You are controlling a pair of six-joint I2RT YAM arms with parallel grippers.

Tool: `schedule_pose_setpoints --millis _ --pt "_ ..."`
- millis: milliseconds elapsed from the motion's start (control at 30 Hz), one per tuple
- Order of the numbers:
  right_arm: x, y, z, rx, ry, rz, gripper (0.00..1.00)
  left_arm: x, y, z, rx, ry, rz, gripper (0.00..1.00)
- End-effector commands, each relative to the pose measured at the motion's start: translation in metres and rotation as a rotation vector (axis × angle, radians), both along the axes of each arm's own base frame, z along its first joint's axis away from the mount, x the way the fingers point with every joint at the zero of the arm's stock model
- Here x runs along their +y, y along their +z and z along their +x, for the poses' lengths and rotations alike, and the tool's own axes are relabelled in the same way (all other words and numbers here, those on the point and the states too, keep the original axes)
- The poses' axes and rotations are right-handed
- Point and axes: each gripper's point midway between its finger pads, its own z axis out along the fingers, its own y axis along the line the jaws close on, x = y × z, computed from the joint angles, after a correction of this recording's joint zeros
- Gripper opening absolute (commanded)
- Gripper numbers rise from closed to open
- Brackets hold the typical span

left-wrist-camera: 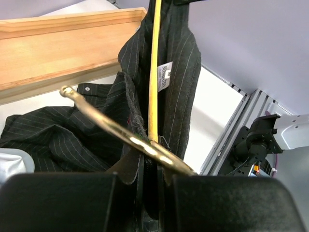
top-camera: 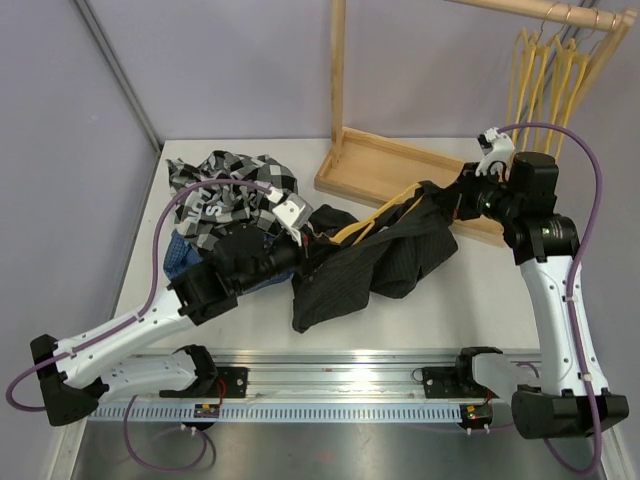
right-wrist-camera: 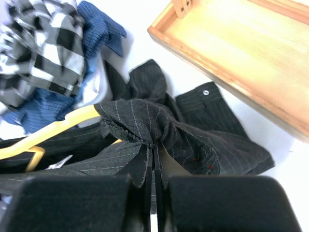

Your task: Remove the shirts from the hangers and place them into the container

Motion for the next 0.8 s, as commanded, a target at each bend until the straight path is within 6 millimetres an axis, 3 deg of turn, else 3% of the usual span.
schedule_pose_setpoints --millis 0,200,300,500,533,667,767 --pt "-0.066 0.016 0.043 -0.134 -0.313 -0.020 0.00 0.028 0.011 -0.001 -0.056 0.059 -0.008 0.00" --pt "-0.062 -0.036 0.052 0.053 -0.241 0.107 0.00 0.034 0.028 -0.011 -0.094 0.022 -0.072 0.00" --pt "-0.055 -0.050 0.051 0.110 -0.193 0.144 0.00 0.032 0.041 -0.014 -0.115 -0.001 -0.115 0.00" --pt "-0.072 -0.061 0.056 0.179 -0.216 0.239 0.00 0.018 0.062 -0.035 -0.161 -0.149 -0.185 0.00" --pt "-0.074 -0.060 0.057 0.168 -0.210 0.245 0.00 0.016 0.067 -0.038 -0.170 -0.171 -0.183 0.00" --pt "-0.066 -0.039 0.048 0.022 -0.083 0.160 0.00 0.000 0.037 -0.054 -0.094 -0.322 -0.042 0.00" --pt "-0.077 -0.017 0.046 -0.074 -0.159 0.106 0.00 -0.005 0.019 -0.062 -0.067 -0.392 0.006 0.00"
